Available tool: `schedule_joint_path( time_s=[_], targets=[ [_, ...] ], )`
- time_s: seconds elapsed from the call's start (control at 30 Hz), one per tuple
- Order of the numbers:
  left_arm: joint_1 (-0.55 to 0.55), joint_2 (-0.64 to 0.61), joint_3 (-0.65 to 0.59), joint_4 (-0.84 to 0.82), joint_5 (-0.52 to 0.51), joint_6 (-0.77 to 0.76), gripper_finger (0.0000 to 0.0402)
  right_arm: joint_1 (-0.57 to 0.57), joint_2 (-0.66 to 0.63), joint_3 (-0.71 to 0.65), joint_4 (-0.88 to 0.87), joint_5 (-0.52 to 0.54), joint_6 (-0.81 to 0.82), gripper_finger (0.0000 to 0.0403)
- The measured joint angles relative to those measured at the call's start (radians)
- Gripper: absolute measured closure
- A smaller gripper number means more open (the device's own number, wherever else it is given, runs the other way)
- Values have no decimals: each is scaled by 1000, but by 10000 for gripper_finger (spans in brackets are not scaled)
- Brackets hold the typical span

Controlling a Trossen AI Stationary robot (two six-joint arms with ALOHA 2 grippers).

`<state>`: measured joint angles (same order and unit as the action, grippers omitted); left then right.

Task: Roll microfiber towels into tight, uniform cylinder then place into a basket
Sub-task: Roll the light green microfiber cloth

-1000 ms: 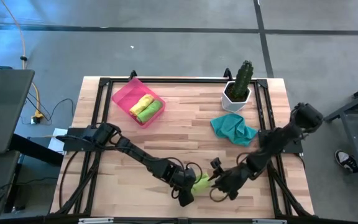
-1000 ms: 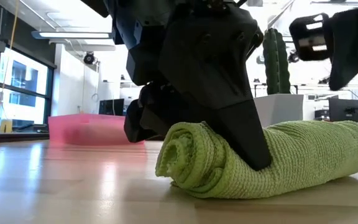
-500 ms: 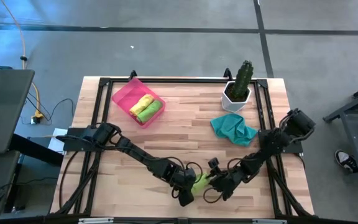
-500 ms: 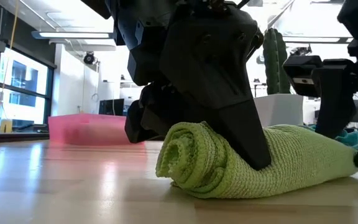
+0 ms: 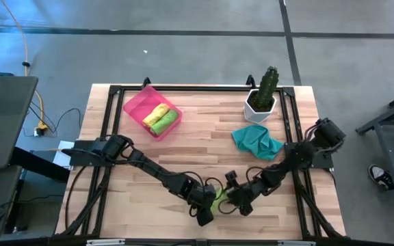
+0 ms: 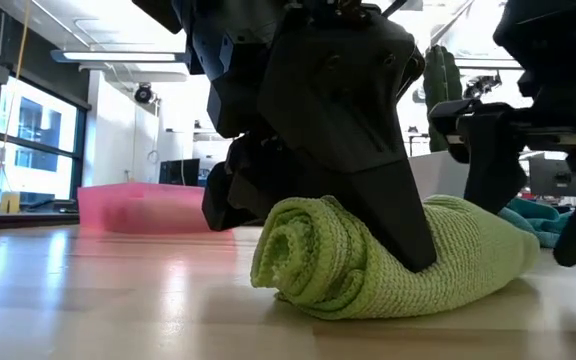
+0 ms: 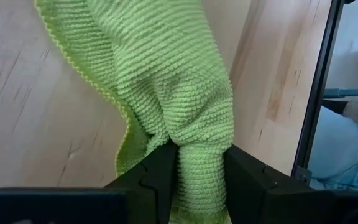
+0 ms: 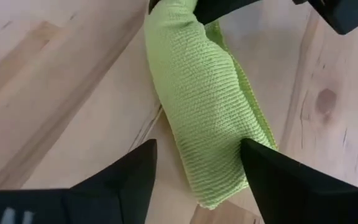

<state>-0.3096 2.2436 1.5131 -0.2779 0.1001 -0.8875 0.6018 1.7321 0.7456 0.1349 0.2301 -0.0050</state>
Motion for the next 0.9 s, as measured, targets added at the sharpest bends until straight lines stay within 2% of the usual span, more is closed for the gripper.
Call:
schedule_joint_path(
  time_s=[0.13, 0.27, 0.37, 0.5, 0.63, 0.73, 0.83, 0.9],
  targets=[
    [1, 2, -1, 18, 37, 0, 294, -23, 30, 0, 3, -4, -2, 172],
    [2, 3, -2, 26, 61, 0, 293, -37, 51, 2, 10, -24, 35, 187],
    [7, 3, -2, 20, 70, 15, 293, -44, 52, 3, -6, -45, 95, 214],
    [12, -9, -2, 14, 77, 85, 293, -46, 53, 5, -35, -43, 168, 272],
    [10, -49, -3, -92, 0, 182, 292, -47, 54, 4, -54, -49, 228, 341],
    [6, -85, -4, -238, -111, 238, 285, -47, 53, 3, -52, -68, 261, 387],
    [0, -106, -5, -326, -204, 267, 272, -49, 55, 3, -41, -77, 297, 388],
    [-1, -115, -5, -360, -221, 270, 260, -58, 55, 3, -37, -99, 326, 383]
  ],
)
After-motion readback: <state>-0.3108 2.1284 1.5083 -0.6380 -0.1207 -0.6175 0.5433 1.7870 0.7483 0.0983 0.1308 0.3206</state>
